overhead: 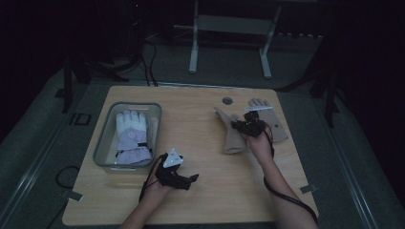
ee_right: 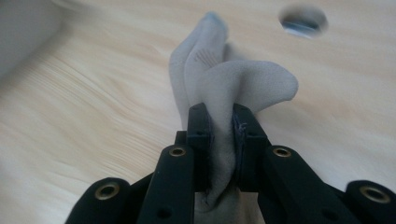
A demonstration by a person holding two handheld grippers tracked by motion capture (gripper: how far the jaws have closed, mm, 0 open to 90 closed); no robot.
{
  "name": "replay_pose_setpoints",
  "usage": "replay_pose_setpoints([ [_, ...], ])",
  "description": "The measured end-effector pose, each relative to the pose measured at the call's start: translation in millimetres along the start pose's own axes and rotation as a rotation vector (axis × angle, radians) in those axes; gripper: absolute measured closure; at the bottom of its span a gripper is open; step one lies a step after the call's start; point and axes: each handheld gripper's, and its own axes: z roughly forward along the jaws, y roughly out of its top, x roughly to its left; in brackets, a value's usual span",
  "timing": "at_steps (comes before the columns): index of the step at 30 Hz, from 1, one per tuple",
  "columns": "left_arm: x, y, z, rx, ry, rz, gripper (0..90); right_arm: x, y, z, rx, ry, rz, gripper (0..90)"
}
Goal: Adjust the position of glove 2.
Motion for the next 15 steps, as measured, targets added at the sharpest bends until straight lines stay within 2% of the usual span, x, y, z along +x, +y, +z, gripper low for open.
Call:
replay_pose_setpoints([
  [2,0.4,0.2,-0.5,-0.002,0.000,0.000,5.0,15.4,10.5,-11.0,-0.041,0.019,0.011,79.6],
  [4,0.6,0.3,-0.9,-0.003,-0.001,0.000,5.0,31.0,18.0,-19.6,-0.075,0.010,0.003,79.5],
  [7,0.0,0.4,-1.8,-0.011,0.000,0.003,5.0,47.6,22.1,-22.3,-0.090,0.003,0.015,79.5],
  [11,0.0,0.3,-2.1,-0.015,0.002,0.007,5.0,57.1,14.8,-11.8,-0.083,0.000,0.063,79.5],
  [13,0.2,0.1,-2.2,-0.016,0.001,0.007,5.0,61.7,5.7,-1.7,-0.069,-0.007,0.068,79.4],
  [15,0.4,-0.3,-2.6,-0.014,0.002,0.011,5.0,66.5,-5.3,11.1,-0.029,-0.011,0.055,79.3],
])
